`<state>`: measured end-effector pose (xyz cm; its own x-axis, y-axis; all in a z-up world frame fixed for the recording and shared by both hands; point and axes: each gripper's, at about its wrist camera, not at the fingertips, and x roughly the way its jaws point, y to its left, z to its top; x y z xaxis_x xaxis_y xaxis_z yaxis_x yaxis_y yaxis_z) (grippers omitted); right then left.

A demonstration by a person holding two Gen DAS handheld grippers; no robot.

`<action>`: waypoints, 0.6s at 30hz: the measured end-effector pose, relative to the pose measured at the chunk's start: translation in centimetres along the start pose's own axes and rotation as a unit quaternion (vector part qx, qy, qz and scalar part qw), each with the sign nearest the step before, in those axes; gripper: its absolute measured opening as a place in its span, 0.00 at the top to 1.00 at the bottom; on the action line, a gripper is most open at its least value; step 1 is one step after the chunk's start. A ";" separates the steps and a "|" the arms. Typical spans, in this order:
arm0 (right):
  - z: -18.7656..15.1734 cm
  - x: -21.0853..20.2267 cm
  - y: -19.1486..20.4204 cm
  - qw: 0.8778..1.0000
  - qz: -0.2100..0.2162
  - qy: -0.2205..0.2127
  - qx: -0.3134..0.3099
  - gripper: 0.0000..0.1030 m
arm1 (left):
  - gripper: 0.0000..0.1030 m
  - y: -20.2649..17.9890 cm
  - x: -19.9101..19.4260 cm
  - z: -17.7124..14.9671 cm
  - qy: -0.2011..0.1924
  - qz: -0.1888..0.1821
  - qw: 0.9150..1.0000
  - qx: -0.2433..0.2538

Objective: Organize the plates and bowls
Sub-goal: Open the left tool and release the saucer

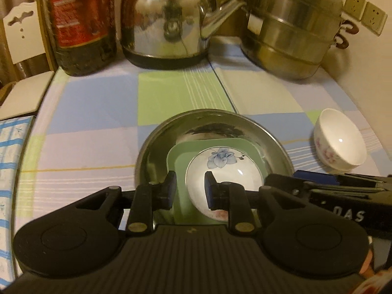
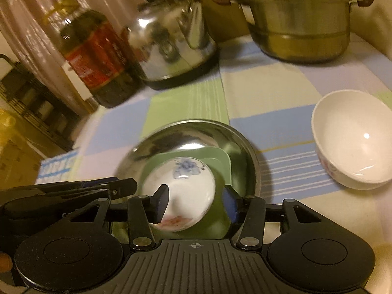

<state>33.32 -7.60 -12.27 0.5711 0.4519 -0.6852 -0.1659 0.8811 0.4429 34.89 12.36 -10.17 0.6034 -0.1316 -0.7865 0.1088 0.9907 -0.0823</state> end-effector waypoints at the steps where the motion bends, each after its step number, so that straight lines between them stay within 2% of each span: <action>1: -0.1 -0.8 0.0 1.000 0.005 -0.002 0.000 0.51 | 0.78 -0.1 -0.7 -0.2 -0.001 0.001 1.000 -0.001; 8: -2.0 -6.7 -0.1 0.999 0.041 0.002 -0.013 0.44 | 0.77 -2.3 -5.3 -2.6 0.003 -0.003 1.000 0.004; 18: -6.6 -15.1 -2.3 0.998 0.062 0.003 -0.014 0.39 | 0.75 -8.2 -10.6 -8.5 0.018 -0.026 1.000 -0.001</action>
<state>19.82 -15.54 -6.77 0.5402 0.5579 -0.6300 -0.2568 0.8222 0.5079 20.91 5.89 -6.39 0.5681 -0.1805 -0.8029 0.1369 0.9828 -0.1241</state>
